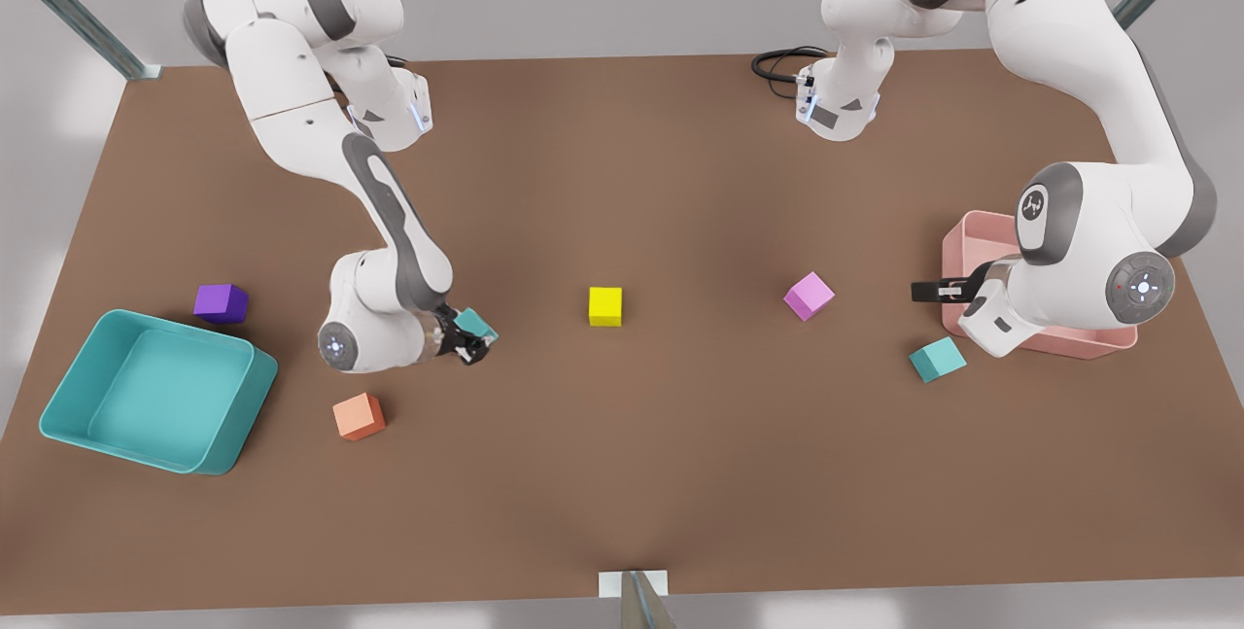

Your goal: Stack the two blue cubes on top of each other

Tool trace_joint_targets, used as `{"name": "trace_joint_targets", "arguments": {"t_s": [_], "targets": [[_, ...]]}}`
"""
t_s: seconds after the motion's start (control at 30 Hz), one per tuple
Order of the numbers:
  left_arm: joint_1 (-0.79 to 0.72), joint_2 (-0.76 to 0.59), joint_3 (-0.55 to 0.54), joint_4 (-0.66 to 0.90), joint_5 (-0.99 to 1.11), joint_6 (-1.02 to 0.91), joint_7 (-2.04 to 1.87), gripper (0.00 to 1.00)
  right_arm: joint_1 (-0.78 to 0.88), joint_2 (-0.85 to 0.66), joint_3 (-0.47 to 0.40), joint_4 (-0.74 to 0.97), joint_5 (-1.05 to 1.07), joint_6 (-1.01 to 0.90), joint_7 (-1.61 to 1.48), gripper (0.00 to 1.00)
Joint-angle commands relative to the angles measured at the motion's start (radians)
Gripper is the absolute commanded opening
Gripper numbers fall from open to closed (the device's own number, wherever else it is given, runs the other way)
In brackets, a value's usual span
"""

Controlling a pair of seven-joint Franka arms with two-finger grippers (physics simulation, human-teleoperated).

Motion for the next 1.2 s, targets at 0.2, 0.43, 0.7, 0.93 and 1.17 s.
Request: {"name": "trace_joint_targets", "arguments": {"t_s": [0.2, 0.43, 0.7, 0.93, 1.17], "targets": [[0.046, 0.003, 0.002, 0.003, 0.002, 0.01, 0.0, 1.0, 0.182, 0.331, 0.002, 0.562, 0.179, 0.182, 0.419, 0.57], [0.164, 0.14, 0.005, -0.148, 0.004, 0.493, -0.003, 1.0, 0.39, 0.448, -0.023, 0.612, 0.16, 0.505, 0.509, 0.58], [0.186, 0.233, 0.026, -0.161, 0.005, 0.632, -0.003, 1.0, 0.433, 0.501, -0.023, 0.618, 0.161, 0.603, 0.507, 1.0], [0.181, 0.253, 0.046, -0.176, 0.007, 0.63, -0.001, 1.0, 0.428, 0.42, -0.026, 0.599, 0.178, 0.583, 0.509, 1.0], [0.178, 0.238, 0.046, -0.3, 0.005, 0.651, -0.005, 1.0, 0.256, 0.107, -0.213, 0.527, 0.114, -0.305, 0.498, 1.0]]}}
